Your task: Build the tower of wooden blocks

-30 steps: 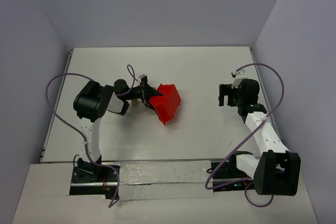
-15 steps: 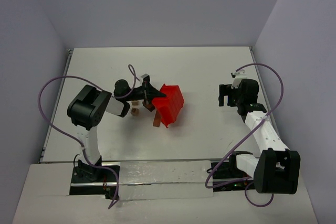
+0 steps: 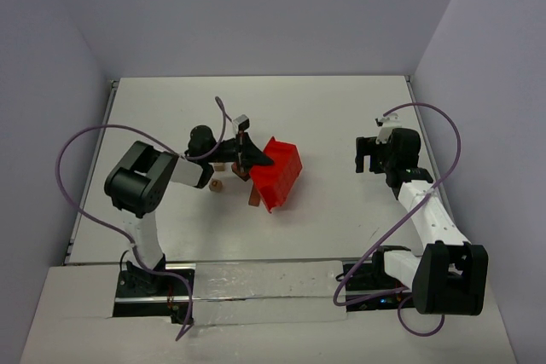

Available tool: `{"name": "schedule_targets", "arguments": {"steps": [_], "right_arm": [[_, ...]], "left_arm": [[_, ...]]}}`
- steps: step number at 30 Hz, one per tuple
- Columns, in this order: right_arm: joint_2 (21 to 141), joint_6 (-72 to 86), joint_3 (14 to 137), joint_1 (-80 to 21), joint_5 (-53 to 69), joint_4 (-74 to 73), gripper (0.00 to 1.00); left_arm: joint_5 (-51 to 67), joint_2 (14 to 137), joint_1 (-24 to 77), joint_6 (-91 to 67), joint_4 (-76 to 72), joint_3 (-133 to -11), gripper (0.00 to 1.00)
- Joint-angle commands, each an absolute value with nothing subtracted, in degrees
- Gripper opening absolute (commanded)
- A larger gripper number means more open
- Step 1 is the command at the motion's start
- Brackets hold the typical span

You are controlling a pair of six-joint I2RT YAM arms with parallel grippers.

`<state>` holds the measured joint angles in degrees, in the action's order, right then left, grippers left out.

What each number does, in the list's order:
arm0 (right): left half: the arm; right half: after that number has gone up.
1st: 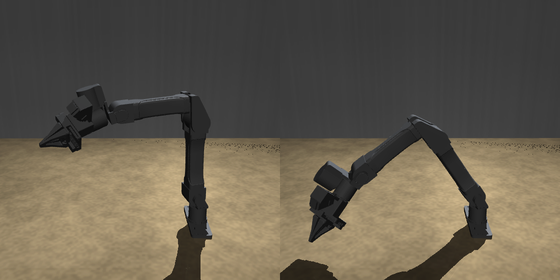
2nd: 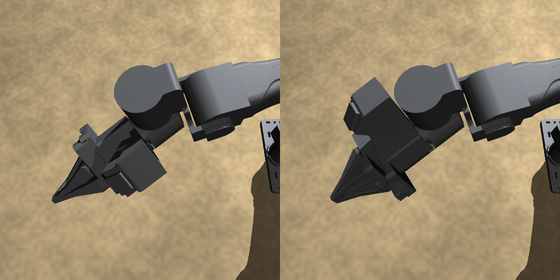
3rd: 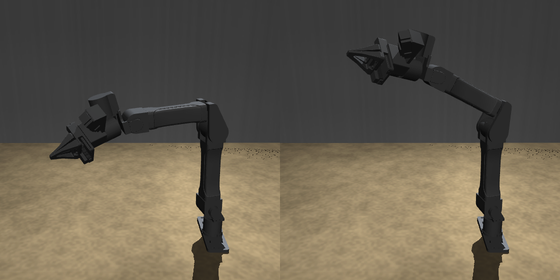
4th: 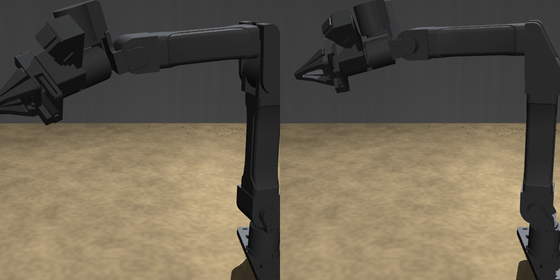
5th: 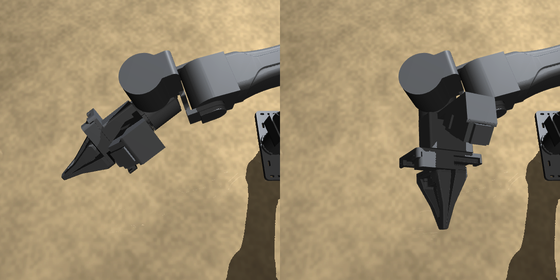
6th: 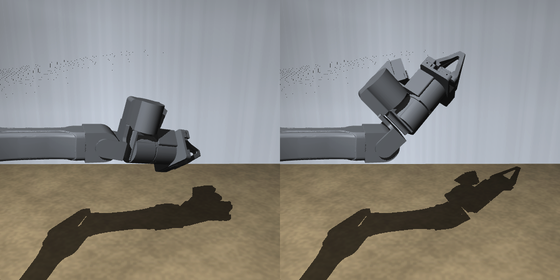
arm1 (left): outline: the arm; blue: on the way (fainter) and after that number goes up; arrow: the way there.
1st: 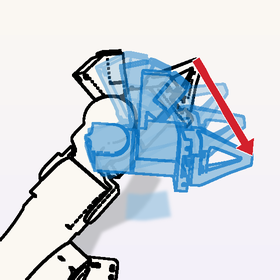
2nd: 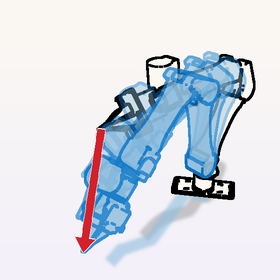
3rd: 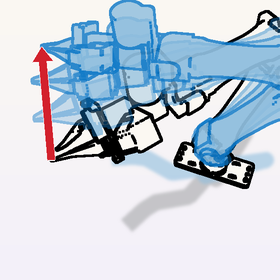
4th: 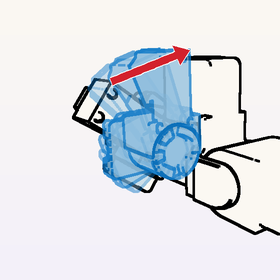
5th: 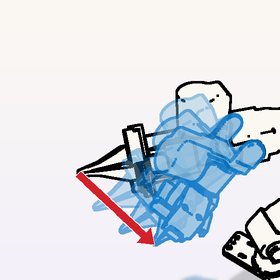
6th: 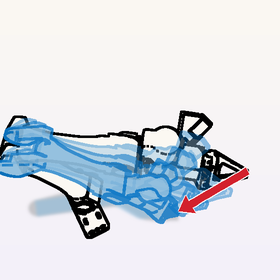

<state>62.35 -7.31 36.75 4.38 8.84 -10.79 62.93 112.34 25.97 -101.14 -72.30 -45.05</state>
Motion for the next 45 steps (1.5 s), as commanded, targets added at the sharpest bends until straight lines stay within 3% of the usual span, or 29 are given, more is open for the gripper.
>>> {"name": "schedule_targets", "arguments": {"steps": [1, 4, 11, 13, 14, 15, 16, 19, 23, 29, 36, 41, 45], "right_arm": [[61.8, -7.0, 39.6, 4.5, 8.6, -10.5, 1.0], [61.8, -7.1, 39.6, 4.5, 8.5, -10.4, 1.0], [61.7, -7.2, 39.6, 4.4, 8.1, -10.2, 1.0], [61.5, -7.3, 39.6, 4.4, 7.9, -10.0, 1.0], [61.5, -7.3, 39.6, 4.4, 7.8, -10.1, 1.0], [61.7, -7.4, 39.6, 4.4, 7.7, -10.0, 1.0], [61.7, -7.4, 39.6, 4.3, 7.7, -10.0, 1.0], [61.7, -7.5, 39.6, 4.3, 7.5, -10.0, 1.0], [61.8, -7.6, 39.6, 4.2, 7.6, -9.8, 1.0], [62.0, -7.6, 39.7, 4.2, 7.7, -9.9, 1.0], [61.8, -7.6, 39.6, 4.2, 7.6, -10.0, 1.0], [61.9, -7.6, 39.7, 4.1, 7.7, -10.1, 1.0], [62.6, -7.5, 40.1, 3.9, 8.0, -10.1, 1.0]], "left_arm": [[64.2, 100.1, 27.7, -64.8, -39.6, -52.0, 0.0], [56.3, 95.6, 29.9, -41.9, -11.6, -57.6, 0.0], [22.4, 92.5, 38.6, -19.2, 17.3, -72.4, 0.0], [9.4, 92.5, 43.5, -14.9, 22.2, -75.8, 0.0], [8.7, 92.5, 45.3, -13.7, 23.1, -75.9, 0.0], [-1.8, 92.7, 48.6, -10.9, 24.4, -77.4, 0.0], [-2.2, 92.8, 50.5, -10.8, 24.5, -78.2, 0.0], [-18.1, 95.7, 56.5, -4.3, 28.1, -80.9, 0.0], [-28.7, 99.0, 58.5, -2.0, 32.3, -83.2, 0.0], [-55.0, 100.5, 58.7, -6.5, 33.4, -85.2, 0.0], [-54.9, 98.4, 52.0, -6.8, 35.3, -87.8, 0.0], [-38.8, 99.4, 34.2, -11.0, 44.8, -93.7, 0.0], [-32.0, 98.4, 21.6, -6.0, 41.0, -92.6, 0.0]]}}
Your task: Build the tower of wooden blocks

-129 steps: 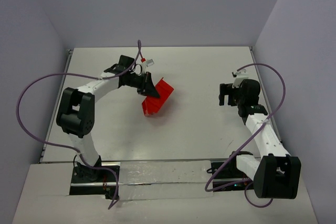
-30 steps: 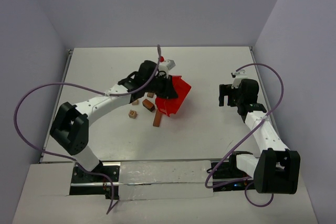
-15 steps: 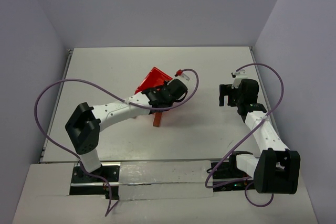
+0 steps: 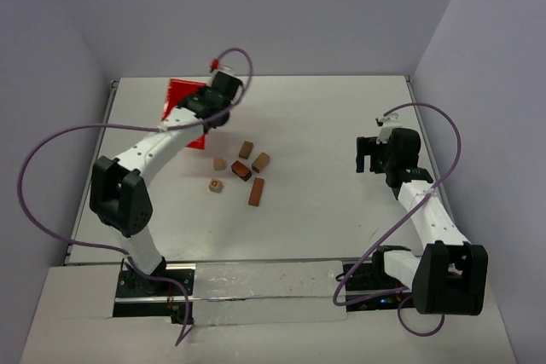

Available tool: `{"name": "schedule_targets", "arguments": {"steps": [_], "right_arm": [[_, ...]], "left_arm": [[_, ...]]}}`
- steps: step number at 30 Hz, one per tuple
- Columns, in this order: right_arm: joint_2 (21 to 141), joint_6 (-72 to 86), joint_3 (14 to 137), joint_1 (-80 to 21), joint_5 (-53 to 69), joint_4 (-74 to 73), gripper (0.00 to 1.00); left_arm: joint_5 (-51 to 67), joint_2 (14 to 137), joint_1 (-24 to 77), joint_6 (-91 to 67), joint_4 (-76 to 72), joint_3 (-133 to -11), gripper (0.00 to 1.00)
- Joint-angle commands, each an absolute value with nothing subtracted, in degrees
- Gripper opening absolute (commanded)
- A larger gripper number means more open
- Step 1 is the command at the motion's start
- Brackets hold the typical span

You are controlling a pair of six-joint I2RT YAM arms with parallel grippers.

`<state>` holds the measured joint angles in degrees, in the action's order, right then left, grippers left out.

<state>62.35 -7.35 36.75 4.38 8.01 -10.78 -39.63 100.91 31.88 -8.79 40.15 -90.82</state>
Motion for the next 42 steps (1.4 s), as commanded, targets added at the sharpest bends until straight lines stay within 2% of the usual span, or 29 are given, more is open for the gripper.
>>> {"name": "schedule_targets", "arguments": {"steps": [1, 5, 12, 23, 28, 40, 42], "right_arm": [[62.6, -7.5, 40.1, 3.9, 8.0, -10.1, 1.0], [62.2, -7.6, 40.0, 3.7, 7.9, -10.4, 1.0], [61.7, -7.7, 40.0, 3.7, 8.2, -10.8, 1.0], [61.8, -7.9, 40.1, 3.7, 8.0, -10.9, 1.0], [61.9, -8.0, 40.2, 3.7, 8.5, -11.5, 1.0], [62.0, -8.2, 40.3, 3.8, 8.6, -11.8, 1.0], [61.9, -8.2, 40.3, 3.7, 8.5, -11.8, 1.0]], "left_arm": [[-30.4, 98.4, 19.6, -5.7, 39.8, -92.5, 0.0], [-23.2, 102.6, 9.8, 2.1, 37.2, -95.2, 0.0], [-8.3, 115.9, -3.9, 5.2, 42.0, -107.6, 0.0], [-7.8, 124.9, -5.4, 16.7, 37.0, -112.4, 0.0], [-8.4, 130.7, -6.2, 15.4, 40.4, -119.2, 0.0], [-11.1, 134.2, -6.7, 11.6, 41.3, -120.7, 0.0], [-10.7, 134.1, -6.7, 11.5, 41.1, -120.6, 0.04]]}}
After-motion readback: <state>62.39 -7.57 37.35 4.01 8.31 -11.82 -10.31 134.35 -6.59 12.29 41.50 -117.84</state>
